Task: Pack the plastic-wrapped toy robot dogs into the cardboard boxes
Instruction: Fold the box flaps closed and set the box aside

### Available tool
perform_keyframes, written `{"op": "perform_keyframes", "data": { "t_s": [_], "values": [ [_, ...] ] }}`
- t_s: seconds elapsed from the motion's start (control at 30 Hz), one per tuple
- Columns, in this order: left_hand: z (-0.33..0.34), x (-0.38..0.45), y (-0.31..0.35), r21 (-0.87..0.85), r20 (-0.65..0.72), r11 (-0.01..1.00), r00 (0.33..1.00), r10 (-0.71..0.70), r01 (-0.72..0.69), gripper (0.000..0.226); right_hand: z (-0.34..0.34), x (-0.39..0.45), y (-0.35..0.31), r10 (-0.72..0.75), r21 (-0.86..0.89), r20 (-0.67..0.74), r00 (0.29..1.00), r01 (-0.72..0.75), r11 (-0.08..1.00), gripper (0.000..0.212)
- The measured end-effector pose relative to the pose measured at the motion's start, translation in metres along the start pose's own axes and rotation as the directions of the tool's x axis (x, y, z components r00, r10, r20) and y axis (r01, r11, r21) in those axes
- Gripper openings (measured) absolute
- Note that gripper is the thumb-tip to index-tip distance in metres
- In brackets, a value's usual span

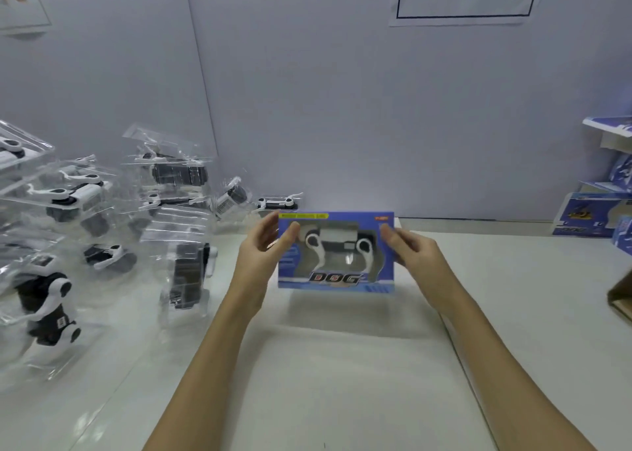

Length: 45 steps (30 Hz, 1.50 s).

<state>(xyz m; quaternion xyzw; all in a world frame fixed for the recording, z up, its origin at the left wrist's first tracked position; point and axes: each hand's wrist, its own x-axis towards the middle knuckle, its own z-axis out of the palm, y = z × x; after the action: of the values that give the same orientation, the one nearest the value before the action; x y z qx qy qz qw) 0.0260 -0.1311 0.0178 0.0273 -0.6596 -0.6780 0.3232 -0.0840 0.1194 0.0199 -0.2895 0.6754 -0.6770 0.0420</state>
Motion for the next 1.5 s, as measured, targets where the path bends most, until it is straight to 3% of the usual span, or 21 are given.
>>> {"op": "perform_keyframes", "data": {
  "t_s": [0.17, 0.27, 0.4, 0.57, 0.67, 0.77, 0.87, 1.0, 1.07, 1.23, 1.33, 1.37, 1.43, 1.5],
  "values": [
    [0.015, -0.009, -0.006, 0.135, 0.165, 0.983, 0.975, -0.147, 0.126, 0.079, 0.010, 0.002, 0.002, 0.124, 0.159, -0.192, 0.974, -0.093, 0.983, 0.047],
    [0.028, -0.018, -0.012, 0.120, 0.199, 0.986, 0.970, -0.137, 0.115, 0.066, 0.017, 0.003, 0.008, 0.178, 0.169, -0.229, 0.957, -0.141, 0.976, 0.049],
    [0.040, -0.021, -0.018, 0.011, 0.205, 0.993, 0.971, -0.121, 0.121, 0.060, 0.022, 0.001, 0.007, 0.175, 0.211, -0.220, 0.960, -0.129, 0.969, 0.061],
    [0.034, -0.013, -0.018, -0.052, 0.198, 0.985, 0.969, -0.150, 0.163, 0.057, 0.020, 0.000, 0.006, 0.181, 0.235, -0.165, 0.970, -0.140, 0.962, 0.047],
    [0.031, -0.009, -0.012, -0.168, 0.168, 0.956, 0.963, -0.212, 0.240, 0.051, 0.014, 0.002, -0.001, 0.137, 0.157, -0.167, 0.976, -0.111, 0.981, 0.047],
    [0.033, -0.006, -0.007, -0.267, 0.121, 0.918, 0.955, -0.271, 0.294, 0.051, 0.005, 0.003, -0.011, 0.191, 0.081, -0.204, 0.960, -0.178, 0.981, 0.051],
    [0.039, -0.009, -0.004, -0.269, 0.121, 0.919, 0.957, -0.265, 0.288, 0.059, -0.006, -0.001, -0.018, 0.238, 0.011, -0.122, 0.963, -0.239, 0.971, 0.054],
    [0.044, -0.012, -0.010, -0.319, -0.020, 0.911, 0.960, -0.281, 0.260, 0.040, -0.037, -0.013, -0.023, 0.279, -0.088, 0.236, 0.931, -0.265, 0.960, 0.061],
    [0.046, -0.014, -0.011, -0.294, -0.043, 0.923, 0.962, -0.271, 0.247, 0.042, -0.041, -0.016, -0.023, 0.329, -0.141, 0.292, 0.898, -0.300, 0.943, 0.060],
    [0.050, -0.012, -0.014, -0.286, -0.064, 0.930, 0.963, -0.261, 0.233, 0.066, -0.035, -0.018, -0.032, 0.343, -0.116, 0.177, 0.922, -0.327, 0.938, 0.064],
    [0.045, -0.006, -0.020, -0.367, -0.128, 0.898, 0.943, -0.307, 0.243, 0.064, -0.044, -0.016, -0.045, 0.229, 0.161, -0.046, 0.972, -0.219, 0.962, 0.048],
    [0.043, -0.006, -0.021, -0.392, -0.118, 0.885, 0.940, -0.321, 0.253, 0.066, -0.048, -0.015, -0.052, 0.198, 0.330, -0.159, 0.967, -0.137, 0.934, 0.041],
    [0.039, -0.006, -0.023, -0.402, -0.082, 0.874, 0.940, -0.330, 0.272, 0.071, -0.055, -0.011, -0.065, 0.146, 0.628, -0.370, 0.917, 0.131, 0.767, 0.033],
    [0.038, -0.007, -0.024, -0.377, -0.050, 0.879, 0.941, -0.334, 0.292, 0.074, -0.062, -0.012, -0.074, 0.064, 0.656, -0.569, 0.820, 0.405, 0.637, 0.036]
  ]
}}
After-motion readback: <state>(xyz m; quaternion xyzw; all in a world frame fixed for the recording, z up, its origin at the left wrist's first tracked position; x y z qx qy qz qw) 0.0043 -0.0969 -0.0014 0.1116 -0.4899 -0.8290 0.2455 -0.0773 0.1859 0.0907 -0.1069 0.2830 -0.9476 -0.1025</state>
